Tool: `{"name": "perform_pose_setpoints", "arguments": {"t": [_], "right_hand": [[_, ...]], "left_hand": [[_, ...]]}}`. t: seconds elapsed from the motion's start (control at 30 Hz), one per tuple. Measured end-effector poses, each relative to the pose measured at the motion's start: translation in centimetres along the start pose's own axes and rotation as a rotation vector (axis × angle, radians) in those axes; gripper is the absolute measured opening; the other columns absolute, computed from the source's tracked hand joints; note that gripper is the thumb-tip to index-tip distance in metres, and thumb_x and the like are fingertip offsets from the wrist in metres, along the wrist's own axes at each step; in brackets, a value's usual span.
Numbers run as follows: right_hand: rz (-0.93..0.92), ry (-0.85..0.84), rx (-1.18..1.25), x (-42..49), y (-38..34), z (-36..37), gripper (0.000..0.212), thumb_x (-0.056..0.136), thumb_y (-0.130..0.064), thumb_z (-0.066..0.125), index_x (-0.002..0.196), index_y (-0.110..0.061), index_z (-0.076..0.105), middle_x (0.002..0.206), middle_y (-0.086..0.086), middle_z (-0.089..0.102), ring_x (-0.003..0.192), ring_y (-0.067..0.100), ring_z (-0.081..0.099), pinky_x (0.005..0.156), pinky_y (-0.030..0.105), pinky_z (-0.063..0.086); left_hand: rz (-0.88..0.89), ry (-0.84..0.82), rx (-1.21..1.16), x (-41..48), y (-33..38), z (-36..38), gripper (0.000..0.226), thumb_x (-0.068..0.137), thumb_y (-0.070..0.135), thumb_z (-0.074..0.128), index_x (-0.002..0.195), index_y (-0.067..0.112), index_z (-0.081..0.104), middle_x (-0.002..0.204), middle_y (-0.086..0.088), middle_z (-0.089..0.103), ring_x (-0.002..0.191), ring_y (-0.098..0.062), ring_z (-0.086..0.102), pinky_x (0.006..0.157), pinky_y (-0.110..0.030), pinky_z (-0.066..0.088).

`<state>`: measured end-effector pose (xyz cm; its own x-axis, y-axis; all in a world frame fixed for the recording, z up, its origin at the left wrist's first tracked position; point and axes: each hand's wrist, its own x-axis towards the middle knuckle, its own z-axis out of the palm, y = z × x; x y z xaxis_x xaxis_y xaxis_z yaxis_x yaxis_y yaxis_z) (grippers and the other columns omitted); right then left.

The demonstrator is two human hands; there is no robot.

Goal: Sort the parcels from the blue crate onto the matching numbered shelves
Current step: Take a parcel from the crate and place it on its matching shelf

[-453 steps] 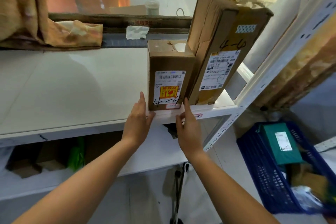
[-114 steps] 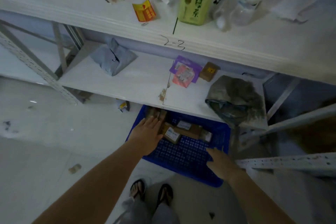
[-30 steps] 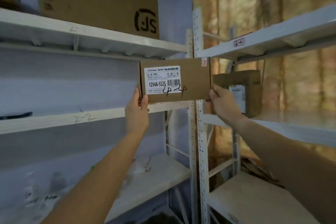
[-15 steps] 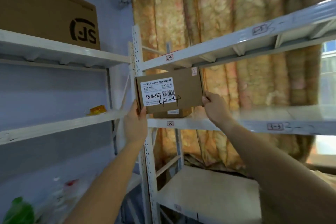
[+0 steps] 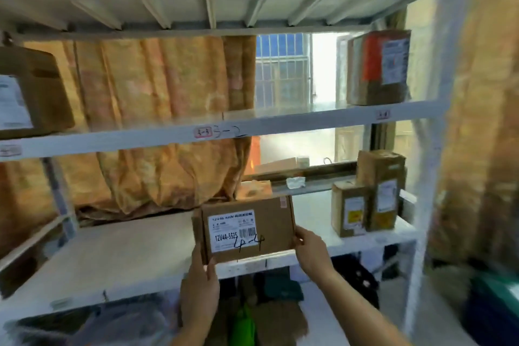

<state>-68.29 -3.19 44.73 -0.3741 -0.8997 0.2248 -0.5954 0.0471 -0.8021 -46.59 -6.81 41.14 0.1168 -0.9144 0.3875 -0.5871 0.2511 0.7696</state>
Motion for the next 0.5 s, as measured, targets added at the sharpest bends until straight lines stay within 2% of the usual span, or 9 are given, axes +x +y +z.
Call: {"name": "perform_pose_setpoints", "arguments": {"t": [0.1, 0.23, 0.33, 0.5], "right_hand": [[0.070, 0.031, -0.099, 0.0, 4.9, -4.0, 0.035, 0.096, -0.011, 0.042, 0.118, -0.024, 0.065, 0.113, 0.004, 0.070, 0.100, 0.021, 0.064, 0.085, 0.033, 0.052], [0.165, 0.131, -0.149, 1.9, 9.3, -8.8, 0.043, 0.095, -0.007, 0.040, 0.129, -0.027, 0.058, 0.122, 0.001, 0.066, 0.111, 0.019, 0.060, 0.090, 0.026, 0.047], [0.200, 0.157, -0.127, 4.6, 12.4, -10.7, 0.041, 0.096, -0.010, 0.041, 0.124, -0.031, 0.060, 0.119, -0.001, 0.067, 0.109, 0.017, 0.061, 0.091, 0.025, 0.046], [0.212, 0.144, -0.171, 10.9, 17.8, -10.4, 0.037, 0.094, -0.008, 0.045, 0.116, -0.027, 0.067, 0.117, -0.003, 0.067, 0.107, 0.015, 0.060, 0.090, 0.024, 0.047]], "left_hand": [[-0.035, -0.114, -0.081, -1.2, 1.8, 5.9, 0.050, 0.095, 0.021, 0.050, 0.140, 0.033, 0.032, 0.123, -0.002, 0.064, 0.107, -0.025, 0.061, 0.087, -0.036, 0.047], [0.009, -0.229, -0.064, -0.5, 5.0, 12.4, 0.049, 0.093, 0.021, 0.054, 0.138, 0.029, 0.036, 0.126, -0.002, 0.063, 0.112, -0.027, 0.060, 0.088, -0.037, 0.049], [0.045, -0.247, -0.051, 0.6, 6.4, 17.1, 0.050, 0.091, 0.019, 0.058, 0.137, 0.024, 0.038, 0.126, -0.005, 0.064, 0.110, -0.029, 0.062, 0.091, -0.040, 0.050], [-0.047, -0.254, -0.028, 3.1, 5.5, 24.5, 0.050, 0.088, 0.019, 0.063, 0.134, 0.021, 0.041, 0.122, -0.007, 0.066, 0.107, -0.030, 0.065, 0.091, -0.043, 0.051]]}}
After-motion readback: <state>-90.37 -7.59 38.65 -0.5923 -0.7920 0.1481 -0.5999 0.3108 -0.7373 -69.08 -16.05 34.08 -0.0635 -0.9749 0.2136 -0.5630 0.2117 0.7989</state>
